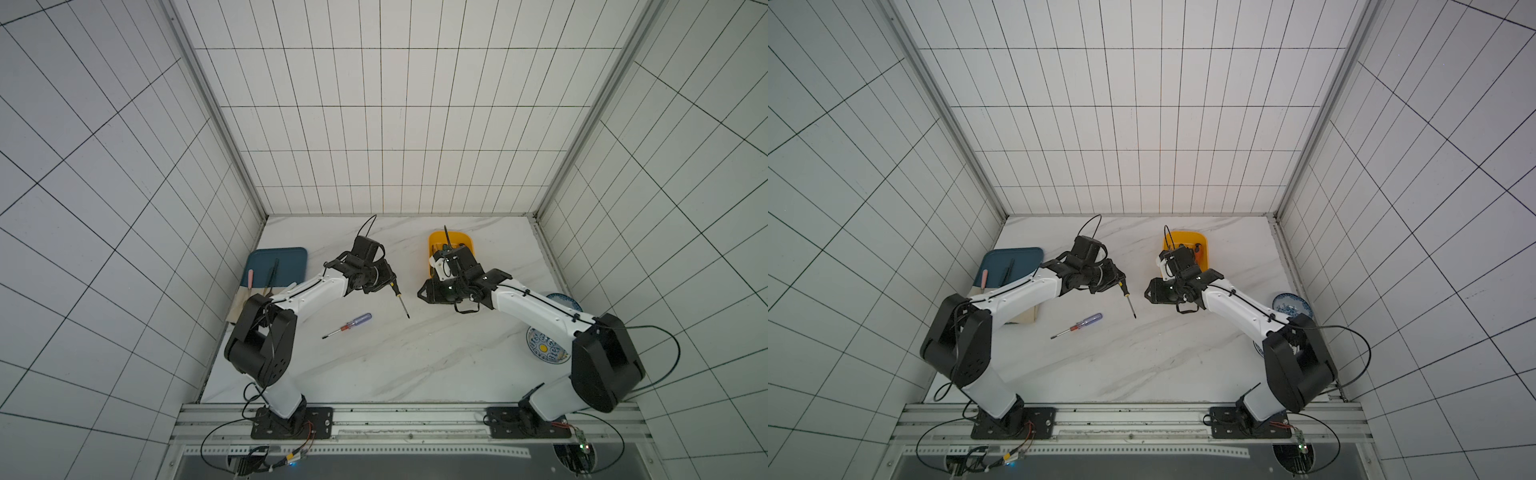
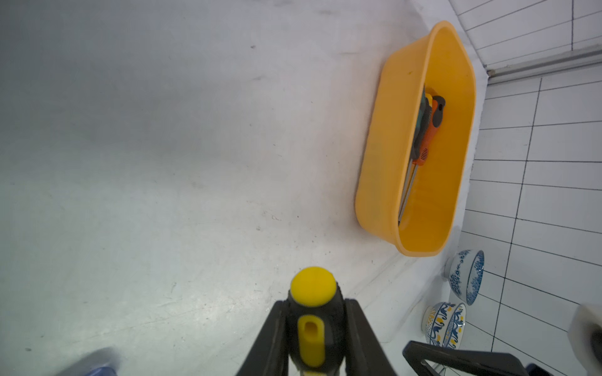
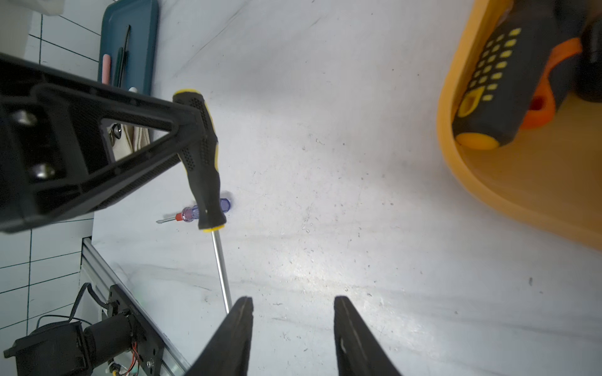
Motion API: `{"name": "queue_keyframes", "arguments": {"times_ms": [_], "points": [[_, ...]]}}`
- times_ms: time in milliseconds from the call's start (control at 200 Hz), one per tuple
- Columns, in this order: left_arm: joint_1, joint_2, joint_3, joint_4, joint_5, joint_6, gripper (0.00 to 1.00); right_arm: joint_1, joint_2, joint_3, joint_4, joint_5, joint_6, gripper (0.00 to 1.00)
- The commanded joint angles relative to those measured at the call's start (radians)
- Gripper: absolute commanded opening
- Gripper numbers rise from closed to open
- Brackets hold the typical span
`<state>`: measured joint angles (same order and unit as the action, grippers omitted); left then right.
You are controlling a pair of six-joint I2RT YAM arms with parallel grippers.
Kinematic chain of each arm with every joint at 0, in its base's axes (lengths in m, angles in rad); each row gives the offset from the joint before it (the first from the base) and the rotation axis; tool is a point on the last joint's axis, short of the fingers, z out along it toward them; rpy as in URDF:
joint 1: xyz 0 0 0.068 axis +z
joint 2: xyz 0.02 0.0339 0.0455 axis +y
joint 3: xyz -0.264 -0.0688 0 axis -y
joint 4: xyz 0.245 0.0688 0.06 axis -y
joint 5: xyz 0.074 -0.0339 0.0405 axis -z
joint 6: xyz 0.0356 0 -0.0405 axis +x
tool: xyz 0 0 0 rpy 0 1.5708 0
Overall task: Put the screwdriver on the desktop into the storage box
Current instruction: Pick up the screwdriver from the center of the board.
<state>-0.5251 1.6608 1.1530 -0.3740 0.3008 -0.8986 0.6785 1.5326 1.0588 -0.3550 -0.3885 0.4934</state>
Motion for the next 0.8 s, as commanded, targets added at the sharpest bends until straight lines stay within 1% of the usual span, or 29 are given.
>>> {"name": "queue_keyframes", "arguments": {"times_ms": [0, 120, 305, 635, 795], "points": [[-0.033, -0.054, -0.023, 0.066, 0.041, -0.018, 0.0, 0.013, 0.026, 0.056, 0.042, -0.092, -0.011, 0.43], [-0.056, -0.085, -0.047, 0.11, 0.055, -0.033, 0.0, 0.016, 0.031, 0.059, 0.076, -0.142, 0.003, 0.43], [-0.071, -0.105, -0.055, 0.12, 0.052, -0.034, 0.0, 0.02, 0.025, 0.058, 0.102, -0.169, 0.018, 0.41], [-0.067, -0.128, -0.076, 0.113, 0.02, -0.028, 0.0, 0.014, -0.04, 0.029, 0.083, -0.108, 0.022, 0.44], [-0.064, -0.142, -0.084, 0.103, 0.002, -0.023, 0.0, 0.006, -0.058, 0.02, 0.082, -0.107, 0.03, 0.44]]}}
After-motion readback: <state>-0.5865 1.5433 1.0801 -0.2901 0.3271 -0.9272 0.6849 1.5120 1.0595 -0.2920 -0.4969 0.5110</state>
